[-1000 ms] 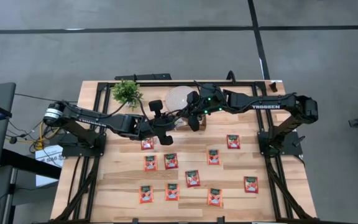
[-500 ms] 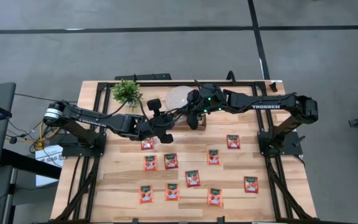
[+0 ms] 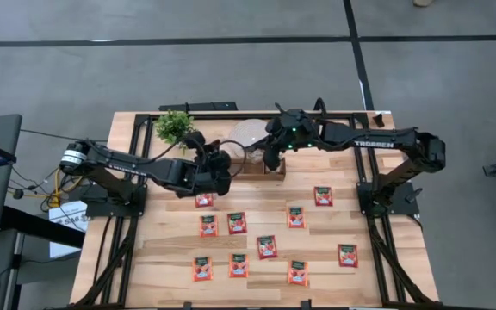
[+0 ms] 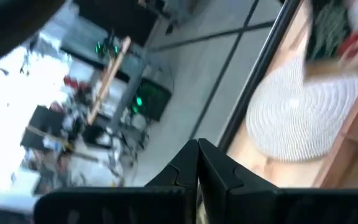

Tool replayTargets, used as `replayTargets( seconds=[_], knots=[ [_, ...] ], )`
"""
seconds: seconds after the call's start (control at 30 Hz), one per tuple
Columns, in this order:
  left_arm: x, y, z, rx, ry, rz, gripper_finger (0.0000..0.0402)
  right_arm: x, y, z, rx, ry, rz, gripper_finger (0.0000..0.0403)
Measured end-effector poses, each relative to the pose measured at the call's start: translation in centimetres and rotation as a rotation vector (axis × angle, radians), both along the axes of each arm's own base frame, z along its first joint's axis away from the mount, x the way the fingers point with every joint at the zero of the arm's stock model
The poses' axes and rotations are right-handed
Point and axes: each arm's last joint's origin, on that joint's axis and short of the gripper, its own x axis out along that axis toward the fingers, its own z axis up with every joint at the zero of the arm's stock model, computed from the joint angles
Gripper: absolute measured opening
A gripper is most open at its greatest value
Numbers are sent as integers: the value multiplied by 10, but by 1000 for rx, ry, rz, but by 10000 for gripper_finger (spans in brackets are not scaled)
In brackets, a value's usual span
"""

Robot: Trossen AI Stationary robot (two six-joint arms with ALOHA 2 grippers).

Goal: Pick & Place Tea
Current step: Put the brown tea bag into the right section of the wooden organizer

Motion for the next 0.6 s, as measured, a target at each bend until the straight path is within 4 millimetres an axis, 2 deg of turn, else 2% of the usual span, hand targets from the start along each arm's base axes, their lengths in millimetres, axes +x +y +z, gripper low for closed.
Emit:
replayTargets(
  seconds=[0.23, 0.37, 0.6],
  knots=[
    [-33, 4, -15, -186, -3, 140, 0, -12, 2, 15, -85, -8, -46, 0],
    [-51, 5, -19, -230, -19, 239, 0, -20, 2, 18, -113, 24, -70, 0],
    [-79, -5, -23, -310, -79, 257, 0, -37, 4, 21, -137, 120, -84, 0]
  ],
)
